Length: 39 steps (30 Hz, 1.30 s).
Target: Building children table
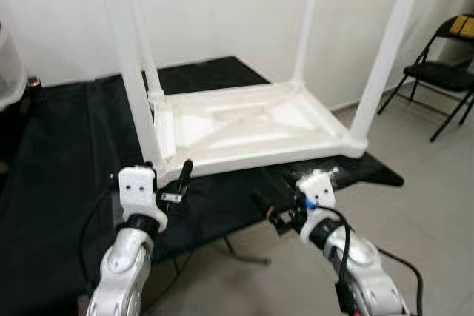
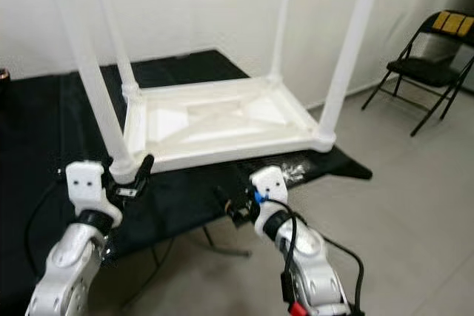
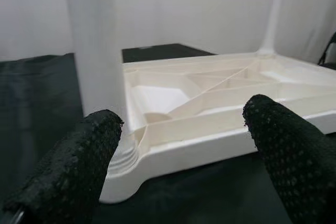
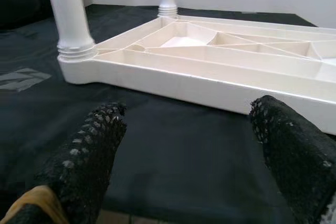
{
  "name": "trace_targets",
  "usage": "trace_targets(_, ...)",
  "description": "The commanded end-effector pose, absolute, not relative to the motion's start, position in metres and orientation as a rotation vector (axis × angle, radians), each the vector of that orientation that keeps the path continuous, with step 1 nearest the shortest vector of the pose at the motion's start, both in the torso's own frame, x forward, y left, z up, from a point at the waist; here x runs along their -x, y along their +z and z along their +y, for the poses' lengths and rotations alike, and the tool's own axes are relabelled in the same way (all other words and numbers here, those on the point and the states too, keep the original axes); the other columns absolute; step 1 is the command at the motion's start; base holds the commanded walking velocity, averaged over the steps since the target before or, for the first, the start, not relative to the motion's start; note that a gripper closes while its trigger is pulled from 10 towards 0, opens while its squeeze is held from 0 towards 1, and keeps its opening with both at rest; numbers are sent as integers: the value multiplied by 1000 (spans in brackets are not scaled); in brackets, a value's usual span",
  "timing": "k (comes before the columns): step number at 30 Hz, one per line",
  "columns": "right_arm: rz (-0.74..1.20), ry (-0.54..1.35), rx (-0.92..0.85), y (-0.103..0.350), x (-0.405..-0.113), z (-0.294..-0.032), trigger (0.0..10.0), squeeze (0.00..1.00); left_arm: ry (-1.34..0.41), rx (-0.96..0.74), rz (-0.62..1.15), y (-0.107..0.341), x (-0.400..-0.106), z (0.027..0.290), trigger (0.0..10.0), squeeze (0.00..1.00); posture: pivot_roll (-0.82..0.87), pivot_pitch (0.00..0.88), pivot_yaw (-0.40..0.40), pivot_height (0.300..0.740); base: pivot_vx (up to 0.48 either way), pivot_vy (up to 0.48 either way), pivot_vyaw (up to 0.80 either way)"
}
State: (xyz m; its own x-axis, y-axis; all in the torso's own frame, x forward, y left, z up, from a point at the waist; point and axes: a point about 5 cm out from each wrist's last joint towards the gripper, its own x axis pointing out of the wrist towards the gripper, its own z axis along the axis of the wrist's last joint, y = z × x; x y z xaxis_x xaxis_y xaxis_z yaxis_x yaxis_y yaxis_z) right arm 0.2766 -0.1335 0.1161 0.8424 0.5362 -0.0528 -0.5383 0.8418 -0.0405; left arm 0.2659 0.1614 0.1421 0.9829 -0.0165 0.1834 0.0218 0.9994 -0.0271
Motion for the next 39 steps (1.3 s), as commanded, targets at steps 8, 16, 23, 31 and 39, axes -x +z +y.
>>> trace_targets(8, -19, 702, 110, 124, -271, -119, 10000, 0, 21, -22, -163, 147, -281, 161, 10000, 1000, -14, 23, -31, 740, 0, 0, 0)
trace_targets(16, -59, 834, 148, 129, -259, -105, 10000, 0, -67, -10, -159, 153, -299, 150, 10000, 1000, -26, 42, -23, 740, 0, 0, 0)
trace_targets(23, -43, 810, 97, 128, -258, -106, 10000, 0, -118, -19, -120, 148, -306, 144, 10000, 1000, -37, 66, -12, 740, 0, 0, 0)
trace_targets(31, -45, 809, 84, 130, -255, -106, 10000, 0, -94, -24, -102, 151, -319, 140, 10000, 1000, -51, 81, -4, 740, 0, 0, 0)
trace_targets(39, -42, 805, 71, 132, -253, -106, 10000, 0, -36, -24, -62, 157, -333, 141, 10000, 0, -61, 120, 5, 740, 0, 0, 0)
